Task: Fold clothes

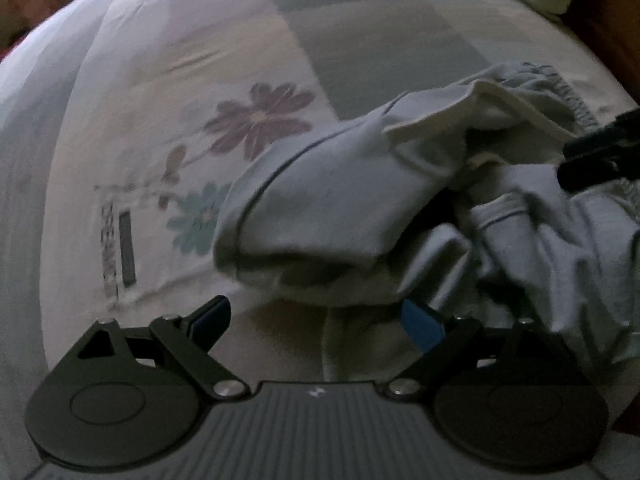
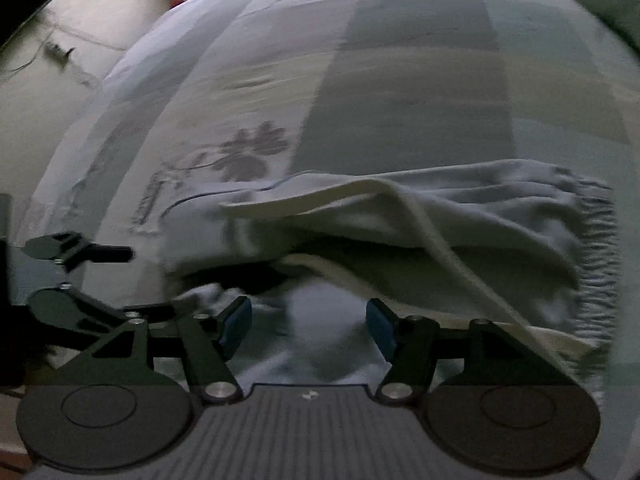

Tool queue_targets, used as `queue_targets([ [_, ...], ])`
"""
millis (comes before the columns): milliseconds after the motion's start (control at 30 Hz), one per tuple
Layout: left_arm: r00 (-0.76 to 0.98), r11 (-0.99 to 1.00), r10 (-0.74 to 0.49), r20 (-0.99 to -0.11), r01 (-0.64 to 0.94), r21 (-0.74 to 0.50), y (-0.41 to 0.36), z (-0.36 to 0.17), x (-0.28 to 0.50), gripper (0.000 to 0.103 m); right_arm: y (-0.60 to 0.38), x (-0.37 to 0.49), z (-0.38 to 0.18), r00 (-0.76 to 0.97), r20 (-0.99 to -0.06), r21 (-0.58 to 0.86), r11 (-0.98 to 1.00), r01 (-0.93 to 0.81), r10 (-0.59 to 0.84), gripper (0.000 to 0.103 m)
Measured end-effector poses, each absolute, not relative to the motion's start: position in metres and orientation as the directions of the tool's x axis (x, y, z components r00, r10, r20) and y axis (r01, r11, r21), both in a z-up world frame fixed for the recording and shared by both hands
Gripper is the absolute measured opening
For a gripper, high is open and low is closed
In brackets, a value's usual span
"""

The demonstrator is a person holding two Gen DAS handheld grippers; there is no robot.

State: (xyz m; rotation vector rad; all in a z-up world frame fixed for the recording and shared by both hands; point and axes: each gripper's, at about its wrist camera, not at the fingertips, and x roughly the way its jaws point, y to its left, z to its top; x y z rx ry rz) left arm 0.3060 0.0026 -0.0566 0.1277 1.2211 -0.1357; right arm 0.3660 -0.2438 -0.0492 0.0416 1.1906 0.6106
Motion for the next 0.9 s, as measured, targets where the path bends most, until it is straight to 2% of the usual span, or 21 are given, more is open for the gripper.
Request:
queue_targets([
  [267,0.328,0.962,-0.07,-0.942,0.273,0.024,0.027,-0.06,0.294,0.092,-0.177,0.351,-0.048,0.178,-0.858,0.33,0.782,-0.529,0.482,0.068],
  [633,0.321,0.923,-0.133,-0.938,0.385,0.001,0.058,-0.064,0.287,0.093,-0.114,0.333,-0.052,0.26,-0.902,0.118,0.774,-0.622,0.346,0.068],
  [900,0.322,0.926,-0.135,-0.937,0.378,-0.003,0.077,-0.064,0.283,0.093,-0.088,0.333,-0.065,0.255,-0.914,0.062,0.728,-0.682,0.317,0.068],
])
